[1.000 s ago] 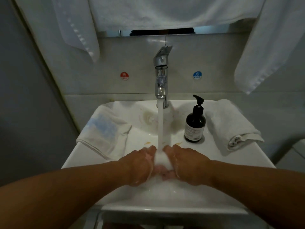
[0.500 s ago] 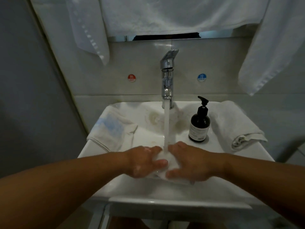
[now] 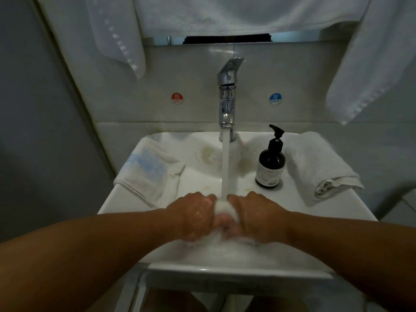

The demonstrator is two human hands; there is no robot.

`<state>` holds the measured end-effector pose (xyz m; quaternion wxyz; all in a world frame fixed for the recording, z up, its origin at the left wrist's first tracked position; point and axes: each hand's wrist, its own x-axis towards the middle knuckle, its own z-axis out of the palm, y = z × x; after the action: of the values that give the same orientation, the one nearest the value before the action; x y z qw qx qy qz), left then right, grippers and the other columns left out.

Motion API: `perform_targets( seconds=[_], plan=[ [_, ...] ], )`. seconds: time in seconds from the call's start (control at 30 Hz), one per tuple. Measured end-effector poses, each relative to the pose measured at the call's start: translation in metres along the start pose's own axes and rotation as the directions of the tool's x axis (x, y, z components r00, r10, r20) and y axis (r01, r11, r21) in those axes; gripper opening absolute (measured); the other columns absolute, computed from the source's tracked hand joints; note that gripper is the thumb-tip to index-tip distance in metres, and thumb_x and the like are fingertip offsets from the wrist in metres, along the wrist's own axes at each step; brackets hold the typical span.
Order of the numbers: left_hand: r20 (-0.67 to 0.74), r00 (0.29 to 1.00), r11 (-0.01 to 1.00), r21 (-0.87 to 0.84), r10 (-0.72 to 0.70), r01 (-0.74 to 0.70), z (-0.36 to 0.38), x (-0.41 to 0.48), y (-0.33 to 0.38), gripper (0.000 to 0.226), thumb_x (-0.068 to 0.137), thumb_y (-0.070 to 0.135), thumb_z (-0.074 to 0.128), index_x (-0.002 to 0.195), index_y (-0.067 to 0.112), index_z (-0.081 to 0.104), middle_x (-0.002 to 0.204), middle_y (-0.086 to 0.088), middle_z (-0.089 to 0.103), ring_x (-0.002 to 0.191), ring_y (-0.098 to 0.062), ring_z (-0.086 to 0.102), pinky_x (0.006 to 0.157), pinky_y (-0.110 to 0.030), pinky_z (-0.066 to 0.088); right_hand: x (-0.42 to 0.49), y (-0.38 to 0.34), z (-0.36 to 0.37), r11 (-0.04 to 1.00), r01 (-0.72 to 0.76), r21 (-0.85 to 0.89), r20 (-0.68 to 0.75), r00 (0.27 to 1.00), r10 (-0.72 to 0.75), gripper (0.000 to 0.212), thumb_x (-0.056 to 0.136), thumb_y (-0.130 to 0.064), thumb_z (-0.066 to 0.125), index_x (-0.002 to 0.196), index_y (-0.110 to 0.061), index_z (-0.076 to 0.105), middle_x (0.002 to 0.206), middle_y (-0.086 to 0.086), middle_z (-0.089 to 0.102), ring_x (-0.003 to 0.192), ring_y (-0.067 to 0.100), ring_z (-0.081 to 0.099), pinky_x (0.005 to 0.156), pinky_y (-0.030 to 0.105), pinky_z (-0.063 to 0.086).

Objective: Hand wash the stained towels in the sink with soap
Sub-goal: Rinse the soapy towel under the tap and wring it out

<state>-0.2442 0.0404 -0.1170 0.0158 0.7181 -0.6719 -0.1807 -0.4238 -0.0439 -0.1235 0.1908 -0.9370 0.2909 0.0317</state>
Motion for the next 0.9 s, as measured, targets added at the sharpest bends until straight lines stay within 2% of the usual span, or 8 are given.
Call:
perform_targets(
  seconds=[0.17,0.3,0.37,0.43,0.57,0.67,0.73,0.9],
  plan=[
    [0.13,0.991,0.999,-0.033,-0.019,0.024,-0.006,0.0,0.002,0.09,0.075,0.094,0.039,0.117,0.02,0.068,0.107,-0.004,0.071,0.094,-0.02,0.066,0.088,-0.036,0.054,-0.003,-0.004,-0.016,0.974,-0.079,0.21,0.187,0.982,0.039,0.055,0.07,-0.064,0.081,0.116,-0.038,0.066,0.111,-0.013,0.069,0.102,0.012,0.065,0.094,0.032,0.054],
    [-0.003,0.996,0.989,-0.11,-0.095,0.094,-0.013,0.0,-0.007,0.097,0.073,0.091,0.038,0.141,0.022,0.046,0.117,-0.002,0.058,0.109,-0.023,0.06,0.096,-0.039,0.05,-0.013,-0.008,-0.023,0.996,-0.06,-0.063,0.099,0.993,0.066,0.095,0.084,-0.074,0.059,0.158,-0.034,0.015,0.15,0.002,0.039,0.129,0.021,0.049,0.108,0.036,0.043],
    [0.038,0.999,0.992,-0.124,-0.011,0.015,-0.011,-0.012,-0.008,0.093,0.08,0.087,0.039,0.151,0.028,0.03,0.133,-0.003,0.054,0.121,-0.023,0.055,0.105,-0.041,0.046,-0.025,-0.01,-0.018,0.993,0.019,-0.117,0.114,0.993,-0.005,0.1,0.087,-0.073,0.056,0.158,-0.039,-0.007,0.158,0.001,0.025,0.132,0.022,0.045,0.109,0.037,0.041],
    [0.144,0.986,0.993,0.07,0.079,-0.09,-0.001,-0.023,-0.003,0.098,0.078,0.09,0.036,0.156,0.034,0.016,0.152,0.0,0.038,0.137,-0.024,0.041,0.114,-0.045,0.036,-0.03,-0.007,-0.009,0.977,0.077,-0.198,0.175,0.984,-0.042,0.107,0.083,-0.079,0.055,0.156,-0.042,-0.015,0.157,0.0,0.022,0.13,0.025,0.043,0.108,0.04,0.04],
    [0.162,0.973,0.918,0.334,0.165,-0.211,0.001,-0.01,0.005,0.075,0.099,0.069,0.031,0.16,0.028,0.015,0.162,-0.007,0.023,0.139,-0.029,0.037,0.117,-0.043,0.033,-0.008,0.003,-0.001,0.941,0.047,-0.336,0.148,0.989,0.003,0.092,0.089,-0.07,0.059,0.157,-0.034,0.008,0.137,0.009,0.04,0.102,0.023,0.057,0.093,0.04,0.053],
    [0.148,0.984,0.938,0.318,0.097,-0.14,-0.002,0.0,0.002,0.05,0.106,0.053,0.037,0.148,0.026,0.037,0.148,-0.012,0.039,0.118,-0.028,0.055,0.102,-0.042,0.048,0.005,0.009,0.003,0.963,-0.006,-0.269,0.09,0.995,0.032,0.086,0.088,-0.057,0.07,0.15,-0.038,0.013,0.125,0.005,0.051,0.095,0.021,0.061,0.086,0.041,0.057],
    [0.051,0.997,0.971,0.23,0.055,-0.065,0.001,0.004,-0.003,0.052,0.1,0.065,0.037,0.133,0.026,0.045,0.127,-0.006,0.056,0.097,-0.021,0.059,0.091,-0.04,0.052,0.008,0.013,0.002,0.981,-0.024,-0.193,0.038,0.999,0.032,0.074,0.089,-0.058,0.068,0.143,-0.035,0.022,0.119,0.001,0.059,0.095,0.018,0.062,0.084,0.039,0.058],
    [0.081,0.991,0.991,0.072,0.11,-0.116,-0.014,0.002,0.0,0.049,0.1,0.065,0.038,0.11,0.027,0.068,0.108,-0.002,0.069,0.092,-0.017,0.06,0.084,-0.03,0.048,0.003,0.001,-0.016,0.998,0.058,0.033,0.006,0.998,-0.059,0.056,0.08,-0.068,0.07,0.113,-0.023,0.065,0.094,0.002,0.071,0.077,0.016,0.068,0.074,0.034,0.059]
  ],
)
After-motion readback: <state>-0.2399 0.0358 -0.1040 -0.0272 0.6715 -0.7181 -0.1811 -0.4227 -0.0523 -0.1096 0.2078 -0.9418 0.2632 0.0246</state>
